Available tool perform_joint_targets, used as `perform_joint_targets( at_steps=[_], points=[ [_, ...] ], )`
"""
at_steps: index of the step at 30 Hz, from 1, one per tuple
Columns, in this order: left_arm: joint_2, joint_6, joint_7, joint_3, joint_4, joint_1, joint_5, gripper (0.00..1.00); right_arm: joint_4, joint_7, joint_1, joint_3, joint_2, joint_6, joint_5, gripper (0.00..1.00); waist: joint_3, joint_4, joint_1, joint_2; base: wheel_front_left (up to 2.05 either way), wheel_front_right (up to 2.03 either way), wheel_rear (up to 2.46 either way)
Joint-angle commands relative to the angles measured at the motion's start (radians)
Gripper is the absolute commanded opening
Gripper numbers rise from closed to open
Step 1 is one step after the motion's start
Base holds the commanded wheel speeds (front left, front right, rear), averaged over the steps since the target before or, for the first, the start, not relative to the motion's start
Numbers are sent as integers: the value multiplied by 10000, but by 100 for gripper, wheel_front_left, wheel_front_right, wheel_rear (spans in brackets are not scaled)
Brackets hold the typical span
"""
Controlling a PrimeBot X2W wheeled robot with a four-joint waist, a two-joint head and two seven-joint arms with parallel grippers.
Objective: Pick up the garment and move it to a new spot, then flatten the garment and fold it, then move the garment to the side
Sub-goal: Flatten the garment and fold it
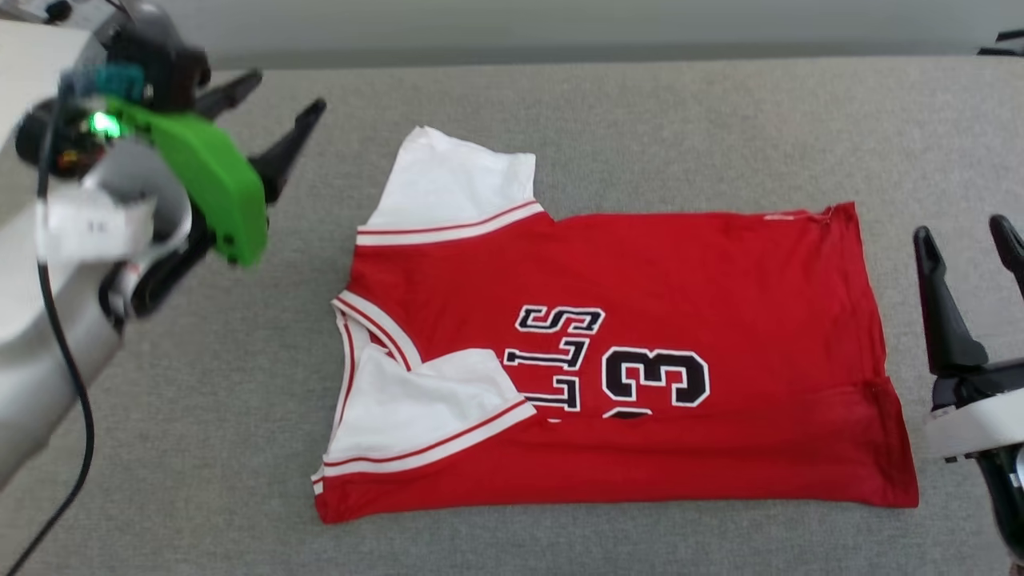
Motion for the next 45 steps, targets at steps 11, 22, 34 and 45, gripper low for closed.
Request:
perform_joint_targets(
  at_steps=[11, 22, 34, 45],
  points=[
    [-1554, -1001, 5152, -597, 2777, -3418, -1225, 100, -581, -47, -1277, 759, -100, -7, -426, 100, 2914, -1104, 0, 0, 0, 0, 0],
    [-2041, -1104, 6192, -1354, 4100, -4387, -860, 100, -330, -138, -2276, 1168, -258, -7, -320, 100, 4056, -1436, 0, 0, 0, 0, 0],
    [-1903, -1120, 6437, -2283, 3824, -4065, -752, 0, 144, -250, -2614, 986, -536, -7, -106, 100, 3867, -1294, 0, 0, 0, 0, 0],
    [-1836, -1121, 4080, -2476, 2814, -4104, -49, 0, 616, 3148, -3844, 1680, -3626, -7, 1621, 100, 2945, -517, 0, 0, 0, 0, 0]
  ],
)
